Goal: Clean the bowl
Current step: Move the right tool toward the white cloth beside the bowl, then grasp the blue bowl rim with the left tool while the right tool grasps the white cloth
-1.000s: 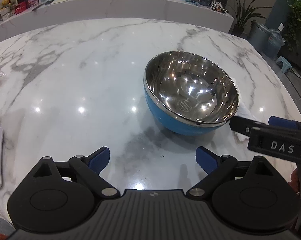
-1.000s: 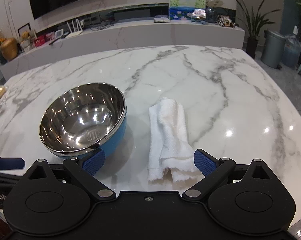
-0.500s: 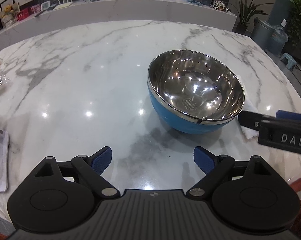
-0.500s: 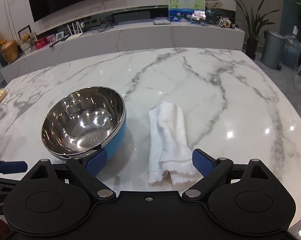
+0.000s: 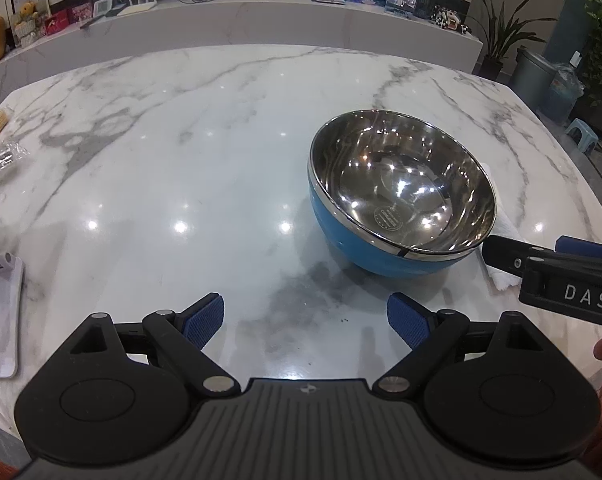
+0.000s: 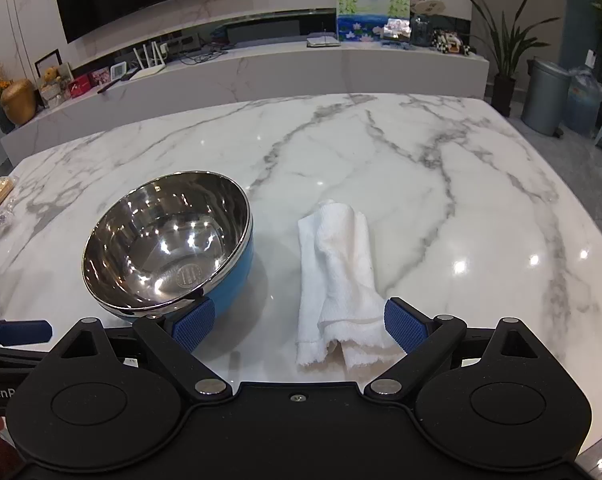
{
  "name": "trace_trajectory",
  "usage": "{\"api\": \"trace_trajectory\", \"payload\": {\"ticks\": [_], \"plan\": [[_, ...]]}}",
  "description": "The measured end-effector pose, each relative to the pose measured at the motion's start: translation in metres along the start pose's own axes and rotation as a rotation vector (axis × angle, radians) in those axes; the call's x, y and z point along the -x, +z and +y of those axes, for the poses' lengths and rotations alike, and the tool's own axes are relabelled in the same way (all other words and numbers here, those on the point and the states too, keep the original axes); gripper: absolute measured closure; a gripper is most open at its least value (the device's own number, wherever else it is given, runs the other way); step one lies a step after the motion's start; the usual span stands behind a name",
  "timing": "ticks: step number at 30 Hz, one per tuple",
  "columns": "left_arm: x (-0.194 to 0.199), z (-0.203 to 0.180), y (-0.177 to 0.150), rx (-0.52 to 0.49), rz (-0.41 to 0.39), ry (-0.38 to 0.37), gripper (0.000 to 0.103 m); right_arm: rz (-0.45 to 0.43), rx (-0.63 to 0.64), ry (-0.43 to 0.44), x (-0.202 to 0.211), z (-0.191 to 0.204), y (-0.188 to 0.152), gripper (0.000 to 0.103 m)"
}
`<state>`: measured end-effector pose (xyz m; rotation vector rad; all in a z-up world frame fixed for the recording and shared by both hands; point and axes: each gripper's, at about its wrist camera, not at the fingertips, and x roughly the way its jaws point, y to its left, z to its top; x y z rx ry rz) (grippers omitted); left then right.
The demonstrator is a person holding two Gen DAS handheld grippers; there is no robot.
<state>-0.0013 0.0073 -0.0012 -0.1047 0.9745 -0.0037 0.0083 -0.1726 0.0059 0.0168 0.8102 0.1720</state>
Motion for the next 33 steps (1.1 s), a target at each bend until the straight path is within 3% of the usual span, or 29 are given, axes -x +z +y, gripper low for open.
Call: {"api": "trace_trajectory", "payload": {"ticks": [12,20,21,24,28,33], "plan": [[0.002,0.001,0.001,-0.022,-0.013,0.019,0.014,-0.005,0.012,-0.012,-0.001,0.002,0.000,0.011],[0.020,-0.001,0.004,-0.091,-0.094,0.010,0.014,-0.058,-0.021,-0.013,0.006,-0.007,0.004,0.012],[0.021,-0.001,0.005,-0.093,-0.099,0.002,0.016,-0.065,-0.027,-0.014,0.008,-0.008,0.004,0.013],[0.025,-0.001,0.008,-0.094,-0.113,-0.029,0.034,-0.072,-0.035,-0.015,0.008,-0.011,0.007,0.016],[0.029,-0.001,0.014,-0.088,-0.130,-0.068,0.044,-0.083,-0.034,-0.021,0.009,-0.011,0.009,0.023],[0.033,0.005,0.029,-0.051,-0.171,-0.101,0.048,-0.091,-0.023,-0.013,0.007,-0.011,0.013,0.030]]}}
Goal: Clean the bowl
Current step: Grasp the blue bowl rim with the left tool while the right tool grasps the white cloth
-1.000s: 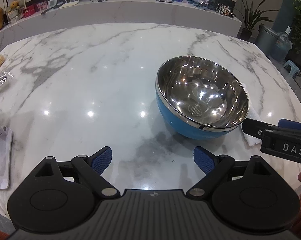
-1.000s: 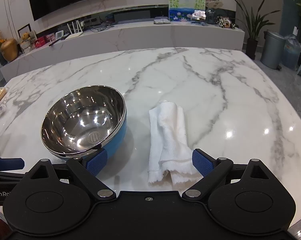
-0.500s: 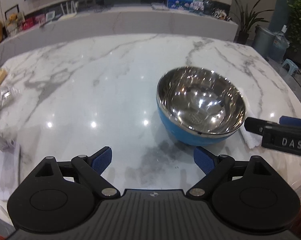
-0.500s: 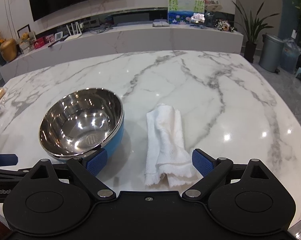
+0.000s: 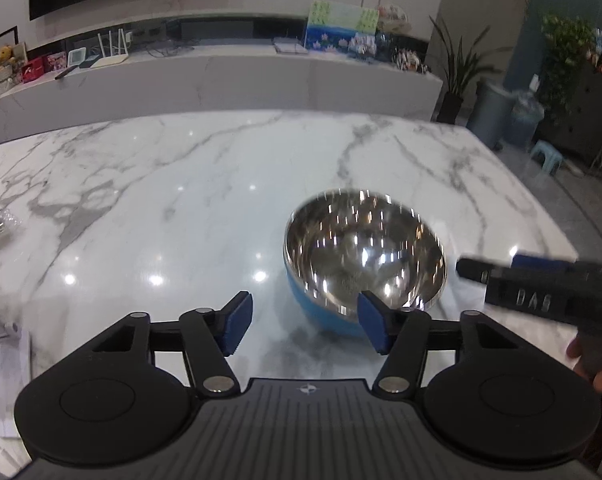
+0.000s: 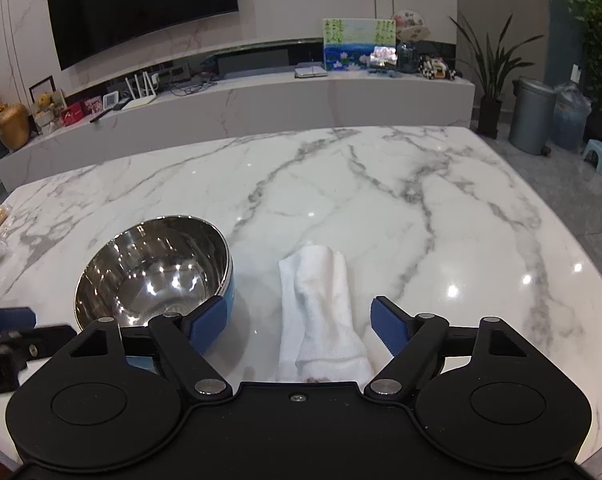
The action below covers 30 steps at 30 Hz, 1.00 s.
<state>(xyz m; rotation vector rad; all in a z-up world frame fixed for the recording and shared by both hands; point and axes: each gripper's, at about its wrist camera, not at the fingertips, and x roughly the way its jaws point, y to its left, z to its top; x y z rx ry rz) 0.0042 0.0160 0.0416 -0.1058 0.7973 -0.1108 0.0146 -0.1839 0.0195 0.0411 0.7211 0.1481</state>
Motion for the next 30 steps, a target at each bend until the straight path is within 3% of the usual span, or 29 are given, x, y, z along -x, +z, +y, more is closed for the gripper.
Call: {"api": "trace_trajectory", "payload": {"ticks": [3,7,10,13,17,23,30], "plan": [[0.000,0.005,0.014,0.024,-0.040,0.003,0.048,0.006,0.013,0.001,-0.005,0.000,0.005,0.030],[-0.004,0.012,0.029,0.068,-0.025,0.026,0.048,0.008,0.042,-0.030,-0.010,-0.003,0.016,0.031],[-0.014,0.018,0.041,0.083,0.012,0.031,0.048,0.040,0.037,-0.052,-0.019,-0.009,0.021,0.044],[-0.029,0.022,0.050,0.069,0.059,0.039,0.048,0.082,0.062,-0.047,-0.029,-0.010,0.026,0.048],[-0.047,0.029,0.049,0.068,0.122,0.052,0.053,0.139,0.121,-0.062,-0.045,-0.011,0.029,0.049],[-0.059,0.038,0.045,0.108,0.156,0.022,0.054,0.217,0.083,-0.039,-0.064,-0.020,0.018,0.051],[-0.061,0.037,0.043,0.099,0.173,-0.025,0.055,0.255,0.074,-0.020,-0.074,-0.016,0.010,0.066]]}}
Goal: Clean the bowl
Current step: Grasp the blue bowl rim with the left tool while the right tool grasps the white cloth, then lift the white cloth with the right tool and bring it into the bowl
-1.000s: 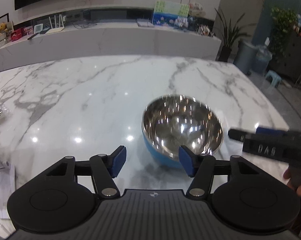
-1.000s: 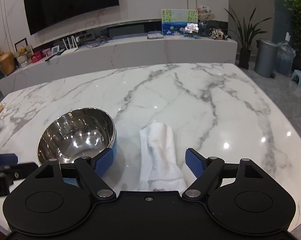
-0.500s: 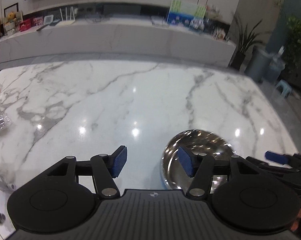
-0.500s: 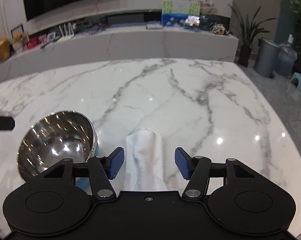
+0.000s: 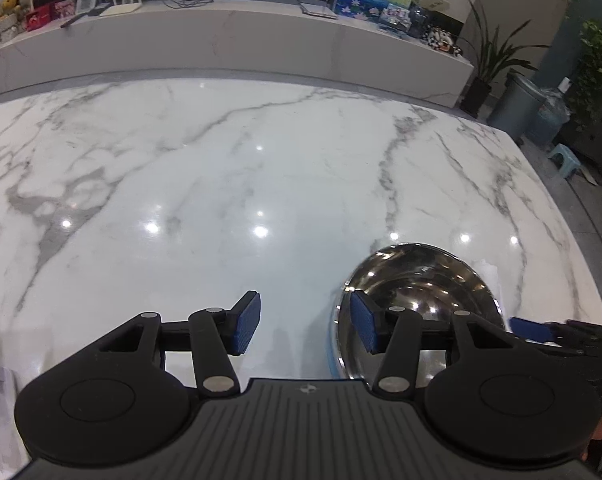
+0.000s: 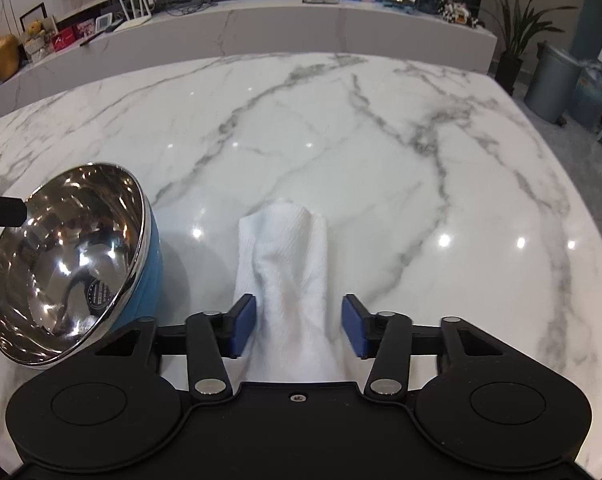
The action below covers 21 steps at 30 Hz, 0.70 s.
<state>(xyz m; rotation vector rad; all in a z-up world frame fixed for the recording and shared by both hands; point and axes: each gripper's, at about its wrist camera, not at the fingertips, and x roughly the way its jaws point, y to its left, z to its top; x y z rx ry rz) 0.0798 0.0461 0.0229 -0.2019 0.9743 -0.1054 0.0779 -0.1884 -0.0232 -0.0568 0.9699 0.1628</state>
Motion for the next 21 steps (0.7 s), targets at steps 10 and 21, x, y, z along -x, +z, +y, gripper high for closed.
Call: {"api": "trace_trajectory", "payload": {"ticks": [10,21], "plan": [[-0.002,-0.005,-0.007,-0.055,0.043,-0.024,0.078,-0.031,-0.004,0.003,0.004,0.004,-0.003,0.086],[-0.005,-0.016,-0.015,-0.126,0.057,-0.041,0.090,-0.243,-0.042,0.127,0.064,0.004,0.005,0.087]]}}
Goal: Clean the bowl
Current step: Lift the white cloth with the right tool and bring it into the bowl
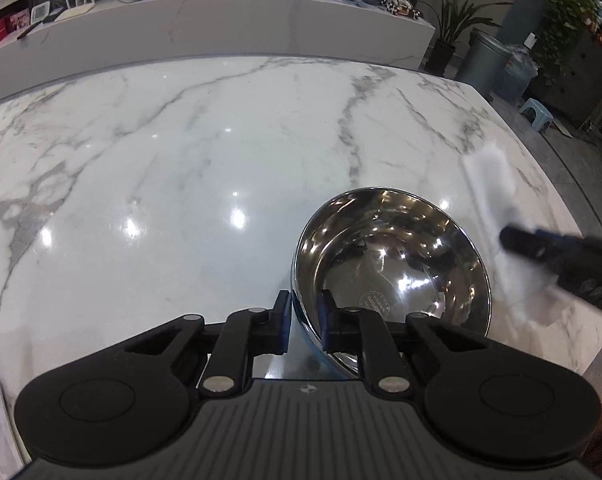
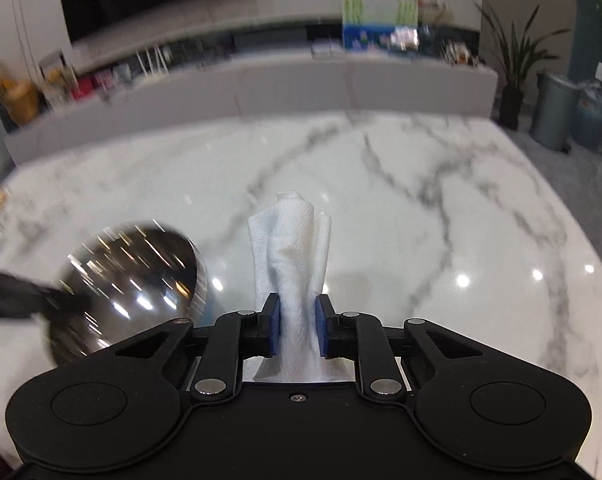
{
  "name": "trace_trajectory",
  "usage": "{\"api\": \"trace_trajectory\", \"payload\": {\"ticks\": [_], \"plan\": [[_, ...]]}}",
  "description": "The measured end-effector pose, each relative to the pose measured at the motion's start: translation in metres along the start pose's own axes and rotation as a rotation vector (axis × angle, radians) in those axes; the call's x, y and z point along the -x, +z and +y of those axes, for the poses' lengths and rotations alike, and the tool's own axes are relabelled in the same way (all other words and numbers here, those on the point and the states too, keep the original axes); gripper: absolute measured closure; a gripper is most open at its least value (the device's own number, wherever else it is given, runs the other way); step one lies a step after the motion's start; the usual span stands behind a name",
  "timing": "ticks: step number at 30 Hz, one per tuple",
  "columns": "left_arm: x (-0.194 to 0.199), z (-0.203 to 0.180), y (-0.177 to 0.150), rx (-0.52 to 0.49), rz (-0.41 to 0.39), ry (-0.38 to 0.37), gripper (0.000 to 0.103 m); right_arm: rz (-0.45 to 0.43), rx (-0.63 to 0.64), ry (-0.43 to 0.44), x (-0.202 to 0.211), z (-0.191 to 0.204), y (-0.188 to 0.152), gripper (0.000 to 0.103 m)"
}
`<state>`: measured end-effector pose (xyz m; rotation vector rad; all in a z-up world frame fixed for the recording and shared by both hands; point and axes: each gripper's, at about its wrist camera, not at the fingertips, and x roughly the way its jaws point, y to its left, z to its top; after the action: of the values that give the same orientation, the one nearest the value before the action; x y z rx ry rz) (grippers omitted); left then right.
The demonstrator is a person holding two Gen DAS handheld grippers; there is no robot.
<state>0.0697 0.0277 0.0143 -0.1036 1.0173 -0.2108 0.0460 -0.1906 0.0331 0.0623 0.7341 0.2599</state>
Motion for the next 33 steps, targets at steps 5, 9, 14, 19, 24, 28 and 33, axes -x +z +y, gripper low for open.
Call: {"api": "trace_trajectory", "payload": {"ticks": [5,9,14,19,24,28,33], "plan": [[0.001,0.001,-0.002,-0.006,-0.004,-0.003,0.090,0.038,0.077,0.087,-0.001,0.025,0.008,0.087],[0.002,0.004,-0.002,-0.001,-0.009,0.014,0.090,0.077,0.210,0.079,-0.014,0.052,0.008,0.086],[0.002,0.004,-0.002,0.003,-0.009,0.014,0.090,0.102,0.239,0.122,-0.018,0.062,0.016,0.087],[0.002,0.003,-0.001,0.002,-0.009,0.015,0.090,0.177,0.330,0.096,-0.029,0.075,0.008,0.087],[0.005,0.002,-0.001,-0.008,-0.030,-0.002,0.091,0.222,0.364,0.090,-0.033,0.078,0.000,0.087],[0.007,-0.003,-0.002,-0.015,-0.036,-0.029,0.087,0.244,0.348,0.100,-0.035,0.073,-0.006,0.087],[0.006,-0.012,-0.004,-0.043,-0.034,-0.047,0.085,0.260,0.299,0.099,-0.039,0.060,-0.019,0.087]]}}
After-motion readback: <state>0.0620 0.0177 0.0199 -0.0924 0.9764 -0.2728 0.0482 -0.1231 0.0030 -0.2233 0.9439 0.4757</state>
